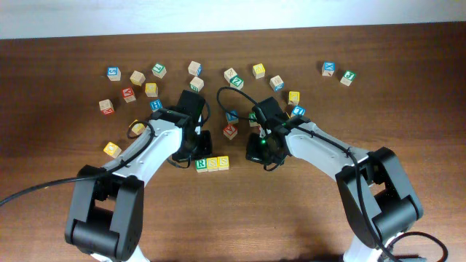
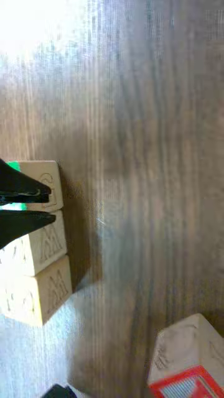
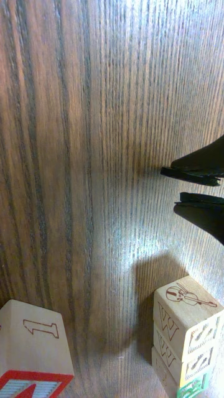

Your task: Spell out RSS

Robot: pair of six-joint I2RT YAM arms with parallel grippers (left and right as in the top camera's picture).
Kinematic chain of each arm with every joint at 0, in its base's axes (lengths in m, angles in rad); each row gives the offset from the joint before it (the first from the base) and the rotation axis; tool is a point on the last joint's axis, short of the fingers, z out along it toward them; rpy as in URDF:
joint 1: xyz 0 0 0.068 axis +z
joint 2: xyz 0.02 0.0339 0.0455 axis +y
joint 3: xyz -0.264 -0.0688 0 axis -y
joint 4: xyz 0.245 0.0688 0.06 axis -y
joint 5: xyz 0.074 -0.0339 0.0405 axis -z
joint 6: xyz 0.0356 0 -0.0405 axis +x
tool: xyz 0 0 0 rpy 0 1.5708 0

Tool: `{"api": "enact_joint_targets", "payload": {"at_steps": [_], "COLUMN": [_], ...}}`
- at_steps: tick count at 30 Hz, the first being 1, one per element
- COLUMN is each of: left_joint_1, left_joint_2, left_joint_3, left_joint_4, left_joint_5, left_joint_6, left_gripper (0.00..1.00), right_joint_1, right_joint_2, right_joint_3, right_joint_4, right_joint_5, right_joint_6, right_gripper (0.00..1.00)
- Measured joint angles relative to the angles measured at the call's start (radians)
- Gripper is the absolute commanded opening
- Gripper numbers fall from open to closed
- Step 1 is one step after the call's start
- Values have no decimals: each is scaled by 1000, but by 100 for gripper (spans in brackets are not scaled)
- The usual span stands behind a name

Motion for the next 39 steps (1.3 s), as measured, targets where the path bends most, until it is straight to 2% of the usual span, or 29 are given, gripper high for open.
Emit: {"api": "enact_joint_targets", "payload": {"at_steps": [4,9,13,17,22,31,39], "left_joint_1": [25,161,139,119,69,68,68], "left_joint_2": [0,0,0,0,0,0,0], "left_joint_3": [39,110,11,-51,-56,-56,-56], "left_joint_4": [-35,-215,-161,-95,-51,-44,-38], "left_joint_5": [2,3,8,42,75,71,56], "left_joint_6": [0,-3,-20,-30,-52,-52,-52], "left_gripper": [0,0,0,0,0,0,5], "right_joint_1": [0,24,97,104,124,126,126], "right_joint_2": [0,1,2,2,2,5,5], "right_joint_3": [0,0,0,0,0,0,0], "right_joint_4": [0,43,73,75,80,103,53], "right_joint_5": [-2,-19,-19,-19,-19,-39,-35], "right_joint_6": [0,8,39,61,69,69,77], "right_gripper": [4,4,4,4,4,4,5]}}
